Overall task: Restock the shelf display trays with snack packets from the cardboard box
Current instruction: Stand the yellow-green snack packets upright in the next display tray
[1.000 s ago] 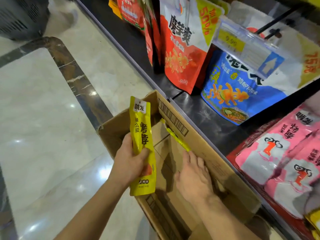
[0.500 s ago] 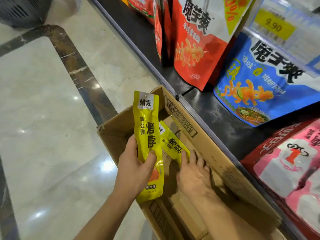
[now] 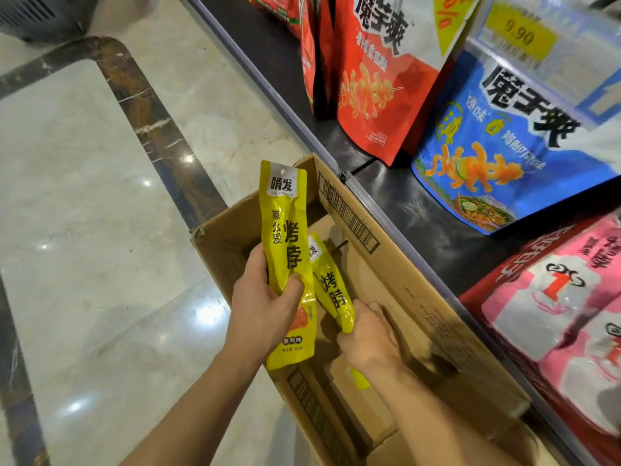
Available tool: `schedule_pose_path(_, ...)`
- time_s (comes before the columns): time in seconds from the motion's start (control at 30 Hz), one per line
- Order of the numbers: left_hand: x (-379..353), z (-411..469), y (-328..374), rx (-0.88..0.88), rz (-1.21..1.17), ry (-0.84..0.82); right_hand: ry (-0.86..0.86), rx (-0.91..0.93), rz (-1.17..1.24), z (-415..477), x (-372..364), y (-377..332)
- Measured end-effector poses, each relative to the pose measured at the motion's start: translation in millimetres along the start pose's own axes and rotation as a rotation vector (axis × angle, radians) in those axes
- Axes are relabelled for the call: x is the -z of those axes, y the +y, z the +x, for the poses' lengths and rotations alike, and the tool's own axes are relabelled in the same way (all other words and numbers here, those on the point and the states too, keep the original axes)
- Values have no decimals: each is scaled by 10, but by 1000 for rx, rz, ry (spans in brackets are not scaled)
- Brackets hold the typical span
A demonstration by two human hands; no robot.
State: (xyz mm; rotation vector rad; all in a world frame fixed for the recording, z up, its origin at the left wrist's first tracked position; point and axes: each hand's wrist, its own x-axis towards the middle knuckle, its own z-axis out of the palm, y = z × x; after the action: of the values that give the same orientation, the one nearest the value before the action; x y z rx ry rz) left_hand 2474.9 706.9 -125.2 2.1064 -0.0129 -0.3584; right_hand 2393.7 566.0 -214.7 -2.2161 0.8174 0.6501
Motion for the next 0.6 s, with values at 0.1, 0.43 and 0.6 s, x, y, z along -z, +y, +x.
schedule_pose_path(0.1, 6, -1, 5, 5, 2, 1, 19, 12, 154, -135, 119, 56)
schedule_pose_path(0.43, 149, -247, 399, 39, -84, -69, 86, 156, 635, -939, 1069, 24)
schedule_pose_path(0.6, 284, -560, 1061, -53, -210, -135, 225, 232, 744, -1631, 1687, -132)
